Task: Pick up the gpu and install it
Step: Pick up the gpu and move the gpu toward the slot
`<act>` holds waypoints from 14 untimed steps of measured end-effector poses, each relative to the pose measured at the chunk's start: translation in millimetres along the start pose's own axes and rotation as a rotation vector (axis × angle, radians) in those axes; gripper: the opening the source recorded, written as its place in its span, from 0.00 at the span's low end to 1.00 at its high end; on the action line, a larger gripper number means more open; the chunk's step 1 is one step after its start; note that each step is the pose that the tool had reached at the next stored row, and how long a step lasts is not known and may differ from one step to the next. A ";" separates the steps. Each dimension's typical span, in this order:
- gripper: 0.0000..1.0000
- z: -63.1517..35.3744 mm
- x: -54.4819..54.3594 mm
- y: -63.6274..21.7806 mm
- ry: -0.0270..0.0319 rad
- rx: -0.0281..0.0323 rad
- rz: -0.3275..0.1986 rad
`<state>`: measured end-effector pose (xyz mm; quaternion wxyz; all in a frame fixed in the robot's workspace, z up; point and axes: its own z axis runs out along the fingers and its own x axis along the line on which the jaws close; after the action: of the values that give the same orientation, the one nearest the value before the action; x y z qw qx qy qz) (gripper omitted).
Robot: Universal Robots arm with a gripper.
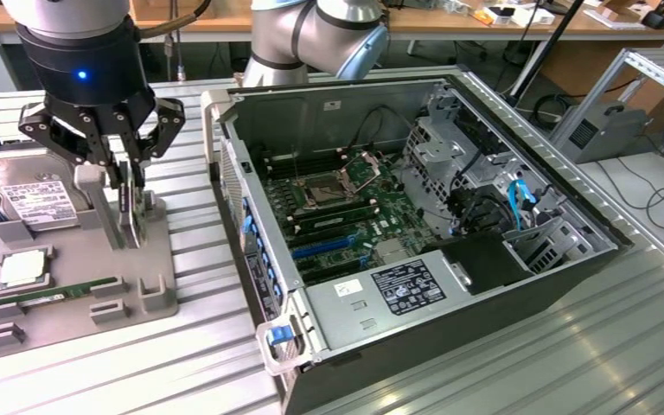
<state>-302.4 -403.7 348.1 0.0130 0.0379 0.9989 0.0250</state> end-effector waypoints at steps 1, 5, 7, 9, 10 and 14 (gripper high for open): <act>0.27 -0.7 0.0 0.0 0.0000 -0.0005 0.000; 0.27 -3.5 -0.1 0.2 0.0001 -0.0016 0.000; 0.27 -5.4 -0.1 0.3 0.0002 -0.0022 0.000; 0.27 -6.1 -0.2 0.3 0.0002 -0.0024 0.000; 0.27 -6.6 -0.2 0.3 0.0002 -0.0026 0.000; 0.27 -8.9 -0.2 0.5 0.0003 -0.0033 0.000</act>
<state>-302.4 -403.7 357.0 0.0129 0.0379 0.9988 0.0266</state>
